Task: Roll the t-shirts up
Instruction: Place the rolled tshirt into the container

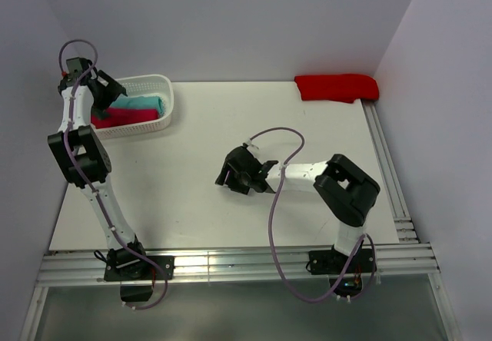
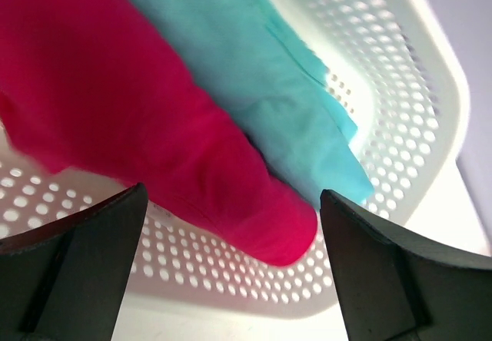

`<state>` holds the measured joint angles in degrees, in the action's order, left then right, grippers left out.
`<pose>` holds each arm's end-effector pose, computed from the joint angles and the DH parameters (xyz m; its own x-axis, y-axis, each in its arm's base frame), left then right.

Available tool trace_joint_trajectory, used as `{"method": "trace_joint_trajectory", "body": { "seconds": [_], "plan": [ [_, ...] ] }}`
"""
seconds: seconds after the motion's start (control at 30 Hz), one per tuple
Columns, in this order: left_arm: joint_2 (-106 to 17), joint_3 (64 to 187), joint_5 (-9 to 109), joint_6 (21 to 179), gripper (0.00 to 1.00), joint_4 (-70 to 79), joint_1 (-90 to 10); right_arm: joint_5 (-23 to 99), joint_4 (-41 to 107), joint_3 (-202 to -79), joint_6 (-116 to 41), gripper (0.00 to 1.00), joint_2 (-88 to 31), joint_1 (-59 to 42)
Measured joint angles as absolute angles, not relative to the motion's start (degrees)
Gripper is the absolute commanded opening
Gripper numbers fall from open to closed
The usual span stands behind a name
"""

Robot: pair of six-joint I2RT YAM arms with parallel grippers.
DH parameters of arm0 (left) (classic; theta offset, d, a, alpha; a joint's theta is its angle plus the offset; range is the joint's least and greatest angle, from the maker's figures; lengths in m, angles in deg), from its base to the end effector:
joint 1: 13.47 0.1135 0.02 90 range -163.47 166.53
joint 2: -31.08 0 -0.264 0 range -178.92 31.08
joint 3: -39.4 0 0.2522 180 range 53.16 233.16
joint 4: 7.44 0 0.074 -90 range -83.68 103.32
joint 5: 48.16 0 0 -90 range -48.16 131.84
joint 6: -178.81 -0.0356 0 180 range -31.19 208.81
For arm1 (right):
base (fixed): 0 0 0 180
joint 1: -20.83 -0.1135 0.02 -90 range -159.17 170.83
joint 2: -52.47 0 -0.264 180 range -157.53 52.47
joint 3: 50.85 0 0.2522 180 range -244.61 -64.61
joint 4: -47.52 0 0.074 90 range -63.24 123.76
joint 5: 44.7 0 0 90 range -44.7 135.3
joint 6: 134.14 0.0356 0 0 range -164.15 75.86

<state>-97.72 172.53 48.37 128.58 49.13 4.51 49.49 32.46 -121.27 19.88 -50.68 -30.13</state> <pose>0.4805 0.1517 0.2518 -0.4242 -0.8058 -0.4132 -0.6659 0.5867 -0.4608 0.2324 0.2825 0.1531 -0.8729 0.3470 -0.3430 0.0936 0.8090 0.5803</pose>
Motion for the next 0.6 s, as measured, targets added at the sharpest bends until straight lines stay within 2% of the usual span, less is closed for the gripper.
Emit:
{"method": "trace_joint_trajectory", "body": {
  "seconds": [0.27, 0.6],
  "plan": [
    [-89.0, 171.8, 52.8, 116.7, 0.99, 48.6, 1.9, 52.3, 28.3, -121.6, 17.7, 0.71, -44.8, -30.1],
    [-70.2, 152.4, 80.2, 92.1, 0.99, 47.2, 0.9, 57.8, 29.0, -120.8, 15.4, 0.76, -31.2, -29.6]
  ]
}}
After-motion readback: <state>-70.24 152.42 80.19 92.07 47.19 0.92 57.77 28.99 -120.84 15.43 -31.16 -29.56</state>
